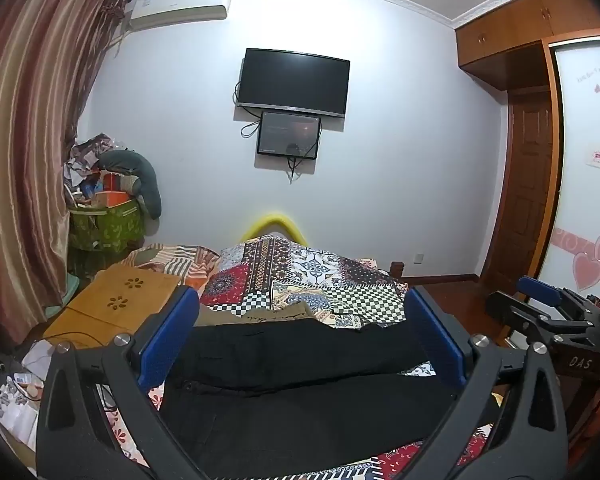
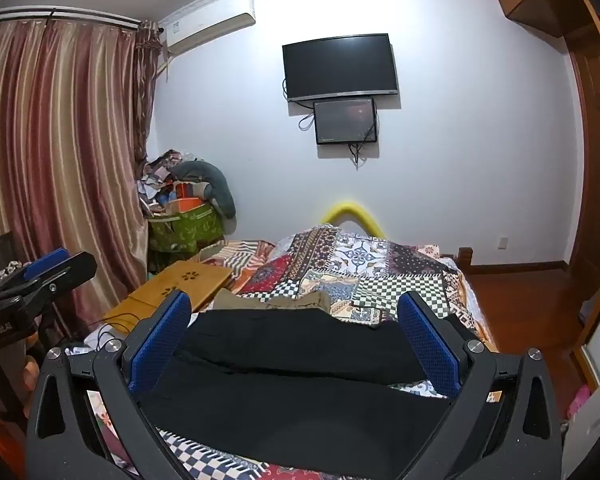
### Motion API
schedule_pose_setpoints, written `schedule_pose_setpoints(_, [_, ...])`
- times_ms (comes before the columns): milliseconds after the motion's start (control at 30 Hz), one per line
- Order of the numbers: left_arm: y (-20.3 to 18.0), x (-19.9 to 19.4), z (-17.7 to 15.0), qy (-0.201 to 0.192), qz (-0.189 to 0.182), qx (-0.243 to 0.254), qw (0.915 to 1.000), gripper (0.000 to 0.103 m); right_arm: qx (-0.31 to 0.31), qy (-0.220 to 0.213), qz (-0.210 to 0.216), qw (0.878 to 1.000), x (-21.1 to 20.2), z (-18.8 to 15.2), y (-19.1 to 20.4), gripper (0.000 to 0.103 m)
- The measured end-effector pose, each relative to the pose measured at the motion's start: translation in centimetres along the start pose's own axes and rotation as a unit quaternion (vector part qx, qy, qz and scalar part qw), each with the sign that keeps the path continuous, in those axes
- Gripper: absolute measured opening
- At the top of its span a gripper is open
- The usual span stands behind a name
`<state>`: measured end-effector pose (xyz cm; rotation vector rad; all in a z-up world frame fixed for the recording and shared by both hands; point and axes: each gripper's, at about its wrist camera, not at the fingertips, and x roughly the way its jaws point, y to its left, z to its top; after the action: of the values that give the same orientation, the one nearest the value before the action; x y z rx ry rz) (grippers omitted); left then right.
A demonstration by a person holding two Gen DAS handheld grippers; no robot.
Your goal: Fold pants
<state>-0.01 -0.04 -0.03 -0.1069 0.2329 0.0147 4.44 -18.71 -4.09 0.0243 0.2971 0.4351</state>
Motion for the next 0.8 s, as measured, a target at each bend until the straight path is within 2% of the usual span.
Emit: schedule_pose_setpoints(800, [-0.40, -0.28, -0.47, -0.003, 0.006, 0.007, 1.0000, 0.103, 0.007, -0.008, 0.000, 1.000, -0.75, 0.36, 0.19, 0.103])
